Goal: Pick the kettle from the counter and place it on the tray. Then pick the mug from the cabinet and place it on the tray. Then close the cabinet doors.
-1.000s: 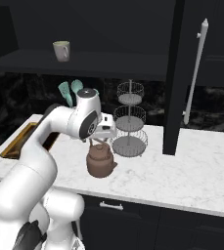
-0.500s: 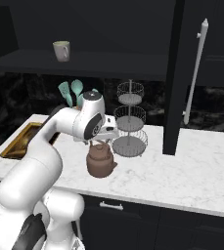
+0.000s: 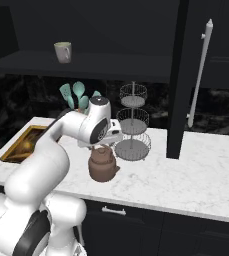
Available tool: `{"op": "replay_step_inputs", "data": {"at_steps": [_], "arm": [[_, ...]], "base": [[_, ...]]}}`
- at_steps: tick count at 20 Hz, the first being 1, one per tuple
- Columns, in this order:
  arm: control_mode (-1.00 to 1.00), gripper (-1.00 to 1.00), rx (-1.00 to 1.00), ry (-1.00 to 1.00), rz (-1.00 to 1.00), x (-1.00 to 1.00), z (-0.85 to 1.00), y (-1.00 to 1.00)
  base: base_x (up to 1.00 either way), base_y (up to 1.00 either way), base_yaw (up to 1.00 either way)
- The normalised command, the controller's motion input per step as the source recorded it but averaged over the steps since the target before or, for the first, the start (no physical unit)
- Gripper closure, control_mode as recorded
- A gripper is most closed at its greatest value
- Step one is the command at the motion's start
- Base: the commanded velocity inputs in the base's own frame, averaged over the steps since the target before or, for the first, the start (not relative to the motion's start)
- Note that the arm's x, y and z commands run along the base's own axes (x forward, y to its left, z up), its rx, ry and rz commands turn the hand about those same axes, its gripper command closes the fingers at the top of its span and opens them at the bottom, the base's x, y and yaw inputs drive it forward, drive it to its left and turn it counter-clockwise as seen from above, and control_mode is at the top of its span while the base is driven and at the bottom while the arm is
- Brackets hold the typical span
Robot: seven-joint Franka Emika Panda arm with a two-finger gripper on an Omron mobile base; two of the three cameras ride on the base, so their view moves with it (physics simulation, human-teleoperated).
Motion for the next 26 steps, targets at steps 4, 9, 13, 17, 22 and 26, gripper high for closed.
{"op": "replay_step_inputs", "data": {"at_steps": [4, 9, 13, 17, 22, 26], "arm": [[-1.0, -1.0, 0.0, 0.01, 0.06, 0.19, -0.01, 0.0], [-1.0, -1.0, 0.0, 0.07, 0.03, 0.2, -0.04, 0.0], [-1.0, -1.0, 0.0, 0.09, 0.04, 0.15, -0.18, 0.0], [-1.0, -1.0, 0.0, 0.06, 0.05, 0.06, -0.33, 0.0], [-1.0, -1.0, 0.0, 0.01, 0.06, 0.05, -0.18, 0.0], [-1.0, -1.0, -0.01, 0.0, 0.07, 0.02, -0.1, 0.0]], "base": [[0.0, 0.0, 0.0], [0.0, 0.0, 0.0], [0.0, 0.0, 0.0], [0.0, 0.0, 0.0], [0.0, 0.0, 0.0], [0.0, 0.0, 0.0]]}}
